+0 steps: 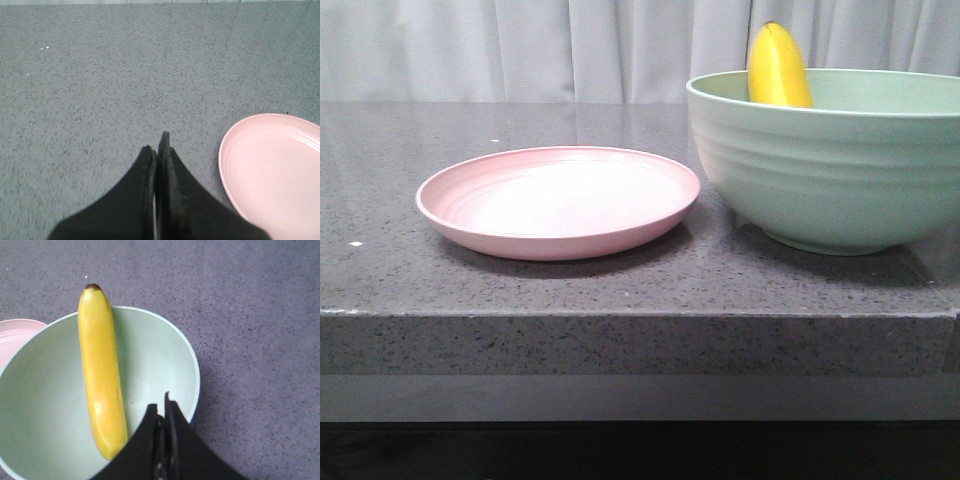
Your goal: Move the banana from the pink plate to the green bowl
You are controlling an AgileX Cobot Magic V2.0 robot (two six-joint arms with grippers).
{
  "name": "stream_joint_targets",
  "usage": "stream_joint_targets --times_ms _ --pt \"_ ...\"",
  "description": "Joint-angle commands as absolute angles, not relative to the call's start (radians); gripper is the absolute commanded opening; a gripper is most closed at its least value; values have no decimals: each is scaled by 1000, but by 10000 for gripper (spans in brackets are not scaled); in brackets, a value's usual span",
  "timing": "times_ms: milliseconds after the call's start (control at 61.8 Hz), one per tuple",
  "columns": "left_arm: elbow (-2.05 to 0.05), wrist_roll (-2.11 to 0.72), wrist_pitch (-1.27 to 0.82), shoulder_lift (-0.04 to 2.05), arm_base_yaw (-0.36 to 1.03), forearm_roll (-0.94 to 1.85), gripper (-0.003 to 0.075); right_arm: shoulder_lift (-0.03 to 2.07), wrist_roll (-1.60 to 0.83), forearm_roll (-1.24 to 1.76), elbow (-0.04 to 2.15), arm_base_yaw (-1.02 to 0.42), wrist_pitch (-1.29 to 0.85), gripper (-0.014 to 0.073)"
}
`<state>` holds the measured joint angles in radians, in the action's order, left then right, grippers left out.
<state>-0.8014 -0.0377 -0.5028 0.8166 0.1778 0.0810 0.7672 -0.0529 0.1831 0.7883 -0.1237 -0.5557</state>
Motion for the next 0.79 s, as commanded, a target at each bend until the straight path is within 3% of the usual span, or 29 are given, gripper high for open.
stream_joint_targets --times_ms 0,372,777 --pt "-714 -32 -346 702 175 100 -20 653 -61 183 717 -121 -408 -59" --pt "-396 -32 -214 322 175 156 -20 251 -62 183 369 -121 -283 -59" --pt "-371 -32 -212 266 175 156 -20 198 -62 183 349 -121 -291 -59"
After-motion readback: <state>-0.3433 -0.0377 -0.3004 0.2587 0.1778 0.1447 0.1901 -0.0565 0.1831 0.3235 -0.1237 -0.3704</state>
